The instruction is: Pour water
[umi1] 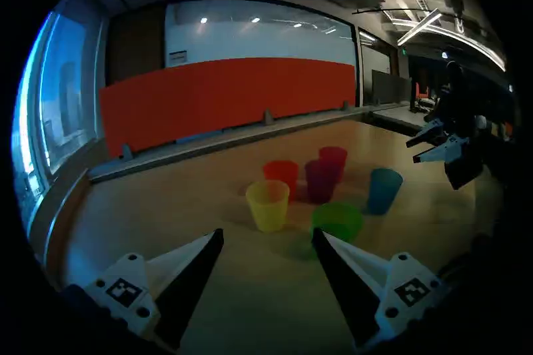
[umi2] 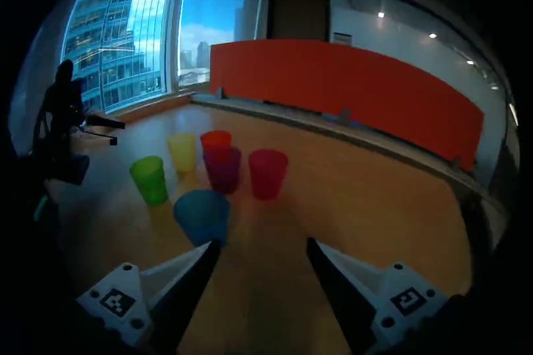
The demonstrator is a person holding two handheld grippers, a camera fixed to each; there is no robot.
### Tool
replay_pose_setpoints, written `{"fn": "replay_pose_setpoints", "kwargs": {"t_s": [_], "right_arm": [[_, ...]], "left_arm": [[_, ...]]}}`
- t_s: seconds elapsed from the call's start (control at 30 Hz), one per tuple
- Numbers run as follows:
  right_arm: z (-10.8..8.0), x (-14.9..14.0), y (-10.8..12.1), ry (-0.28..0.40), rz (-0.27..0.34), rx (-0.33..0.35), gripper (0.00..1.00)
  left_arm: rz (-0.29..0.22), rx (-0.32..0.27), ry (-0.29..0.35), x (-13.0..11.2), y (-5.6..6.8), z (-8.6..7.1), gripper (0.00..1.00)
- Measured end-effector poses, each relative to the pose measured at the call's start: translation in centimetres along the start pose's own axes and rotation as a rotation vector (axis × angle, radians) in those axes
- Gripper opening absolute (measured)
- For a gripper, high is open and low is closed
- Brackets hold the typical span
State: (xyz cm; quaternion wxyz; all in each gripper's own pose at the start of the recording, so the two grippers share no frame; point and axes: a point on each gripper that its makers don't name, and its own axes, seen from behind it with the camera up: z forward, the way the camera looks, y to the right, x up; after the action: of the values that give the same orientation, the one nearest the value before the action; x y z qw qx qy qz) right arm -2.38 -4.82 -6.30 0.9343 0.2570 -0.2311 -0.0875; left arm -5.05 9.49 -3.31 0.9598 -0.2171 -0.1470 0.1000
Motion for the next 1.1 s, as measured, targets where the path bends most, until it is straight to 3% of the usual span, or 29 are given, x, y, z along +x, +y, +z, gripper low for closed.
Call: {"fn": "replay_pose_setpoints", "kwargs": {"t_s": [0.4, 0.9, 1.1], "right_arm": [[-0.4, 4.2, 2.8, 0.185, 0.04, -0.182, 1.0], [-1.9, 7.2, 5.9, 0.379, 0.11, -0.399, 1.0], [-2.7, 7.8, 6.4, 0.438, 0.123, -0.467, 1.0]], "left_arm": [[-0.049, 0.141, 0.134, 2.6, -2.4, -0.6, 0.99], [-0.045, 0.272, 0.304, 6.0, -4.6, -2.2, 0.99], [-0.045, 0.303, 0.35, 7.0, -4.9, -2.5, 0.99]]}}
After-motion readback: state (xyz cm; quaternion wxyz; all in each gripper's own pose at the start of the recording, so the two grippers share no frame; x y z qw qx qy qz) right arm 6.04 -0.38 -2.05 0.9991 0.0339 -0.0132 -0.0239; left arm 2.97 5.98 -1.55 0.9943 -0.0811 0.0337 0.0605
